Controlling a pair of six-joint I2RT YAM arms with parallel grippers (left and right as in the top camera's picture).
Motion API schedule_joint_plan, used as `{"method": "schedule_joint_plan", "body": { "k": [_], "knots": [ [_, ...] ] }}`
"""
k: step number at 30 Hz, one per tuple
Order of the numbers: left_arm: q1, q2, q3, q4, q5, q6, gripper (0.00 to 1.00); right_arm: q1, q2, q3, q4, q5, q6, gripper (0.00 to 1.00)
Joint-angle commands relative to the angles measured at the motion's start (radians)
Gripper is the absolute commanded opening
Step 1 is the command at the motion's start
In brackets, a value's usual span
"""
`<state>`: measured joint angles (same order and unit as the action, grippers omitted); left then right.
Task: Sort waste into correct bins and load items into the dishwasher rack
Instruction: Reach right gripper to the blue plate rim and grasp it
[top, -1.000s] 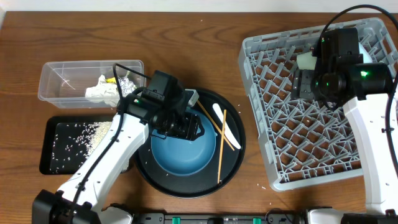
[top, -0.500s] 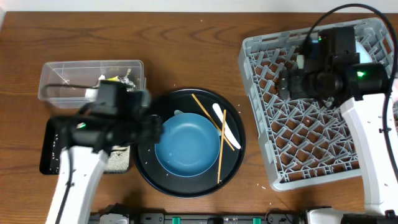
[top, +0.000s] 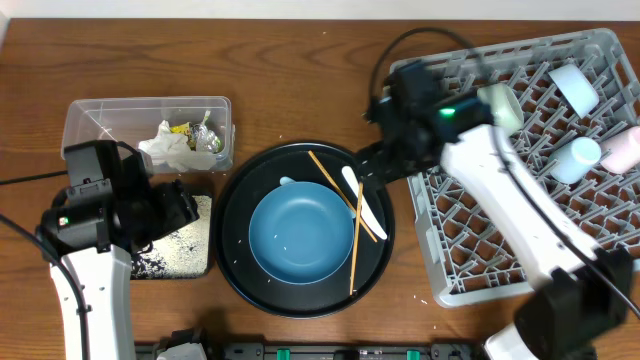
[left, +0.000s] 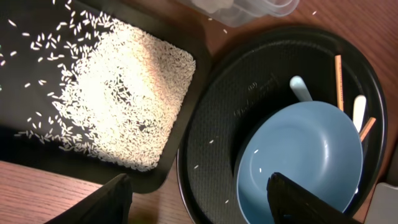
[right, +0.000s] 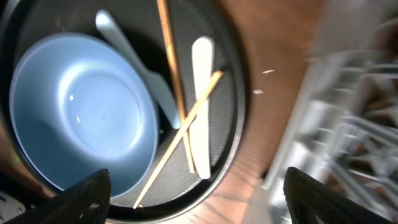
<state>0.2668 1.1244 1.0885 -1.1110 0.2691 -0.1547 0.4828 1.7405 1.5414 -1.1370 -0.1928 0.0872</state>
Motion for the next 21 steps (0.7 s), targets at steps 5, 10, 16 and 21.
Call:
{"method": "schedule_joint_plan", "body": {
  "k": [5,10,16,21],
  "knots": [
    [0.005,0.021,0.013,-0.008,-0.012,-0.009,0.71,0.134,0.185,-0.001,0.008,-0.006,0.082,0.75],
    [0.005,0.021,0.013,-0.008,-0.012,-0.009,0.72,0.183,0.290,-0.001,0.033,-0.006,0.119,0.70],
    [0.005,0.021,0.013,-0.008,-0.012,-0.009,0.71,0.222,0.355,-0.001,0.068,-0.006,0.135,0.39],
    [0.005,0.021,0.013,-0.010,-0.012,-0.009,0.72,0.224,0.356,-0.001,0.082,-0.006,0.146,0.01]
  ]
}}
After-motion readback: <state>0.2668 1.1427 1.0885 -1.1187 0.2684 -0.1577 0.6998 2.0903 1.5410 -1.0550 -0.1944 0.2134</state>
